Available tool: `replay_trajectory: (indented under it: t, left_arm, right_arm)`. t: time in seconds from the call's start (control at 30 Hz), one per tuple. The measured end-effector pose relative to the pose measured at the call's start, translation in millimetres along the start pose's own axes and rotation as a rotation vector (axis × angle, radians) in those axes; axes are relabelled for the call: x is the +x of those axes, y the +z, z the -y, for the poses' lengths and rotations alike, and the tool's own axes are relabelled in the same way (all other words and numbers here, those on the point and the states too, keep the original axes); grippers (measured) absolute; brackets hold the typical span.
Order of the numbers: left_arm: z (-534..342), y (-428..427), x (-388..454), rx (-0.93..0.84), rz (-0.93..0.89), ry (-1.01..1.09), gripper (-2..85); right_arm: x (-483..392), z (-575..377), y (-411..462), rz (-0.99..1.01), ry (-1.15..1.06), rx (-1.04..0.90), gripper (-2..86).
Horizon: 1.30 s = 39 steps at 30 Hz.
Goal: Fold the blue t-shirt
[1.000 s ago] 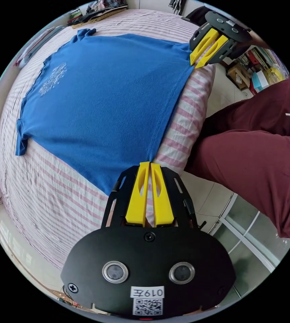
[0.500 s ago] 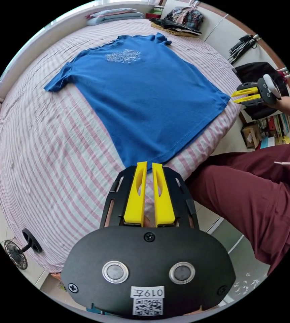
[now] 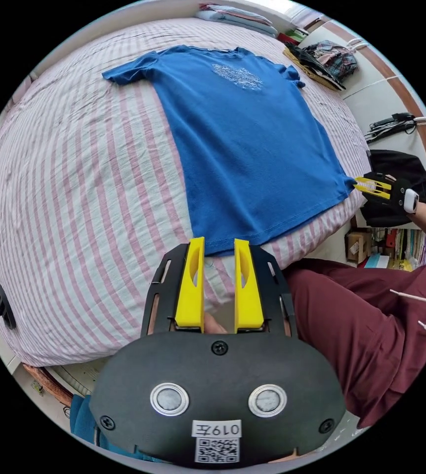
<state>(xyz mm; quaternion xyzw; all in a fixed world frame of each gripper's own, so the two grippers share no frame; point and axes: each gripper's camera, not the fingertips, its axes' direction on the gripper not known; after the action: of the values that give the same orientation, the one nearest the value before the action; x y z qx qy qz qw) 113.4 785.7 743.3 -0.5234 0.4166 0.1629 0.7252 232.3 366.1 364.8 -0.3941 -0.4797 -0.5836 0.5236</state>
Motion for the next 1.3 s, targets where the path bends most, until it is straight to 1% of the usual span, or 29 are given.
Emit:
replay_trajectory:
  t: [0.07,0.2,0.27,0.37,0.5,0.7,0.9,1.0,1.03,1.1,1.2,1.3]
  left_arm:
    - [0,6,-3,-0.014,0.024,-0.007,7.8]
    - [-6,5,-18,0.039,0.023,-0.09,7.2]
    - [-8,12,-25,0.013,0.029,-0.125,7.1]
    - [-8,28,-27,-0.047,0.057,-0.124,6.3]
    - [-8,34,-37,-0.031,0.021,-0.166,2.8]
    - [-8,35,-38,-0.041,0.006,-0.139,0.7]
    - [-5,35,-44,-0.098,0.019,-0.117,0.4]
    - [2,32,-42,-0.127,0.047,-0.104,0.3]
    - [3,30,-43,-0.134,0.052,-0.112,0.3]
    - [4,33,-46,-0.168,0.033,-0.13,0.3]
    - [9,38,-49,-0.215,0.01,-0.158,0.3]
    - [25,42,-40,-0.283,0.071,-0.12,0.4]
  right_arm:
    - [-3,1,2,-0.001,-0.004,-0.007,0.1]
    - [-4,0,2,0.05,0.004,-0.012,-0.5]
    - [-5,-3,2,0.046,0.01,-0.008,-0.5]
    - [-7,-8,1,0.068,0.023,-0.007,-0.5]
    - [-4,-17,2,0.102,0.071,-0.003,-0.6]
    - [4,-24,8,0.157,0.162,-0.007,-0.6]
    - [-2,-29,17,0.188,0.167,-0.041,-0.6]
    - [8,-33,13,0.22,0.251,-0.029,-0.7]
    - [8,-34,13,0.221,0.248,-0.03,-0.7]
    - [1,-36,19,0.248,0.215,-0.054,-0.7]
    - [5,-37,21,0.273,0.266,-0.063,-0.6]
    - [2,-32,21,0.254,0.236,-0.089,-0.5]
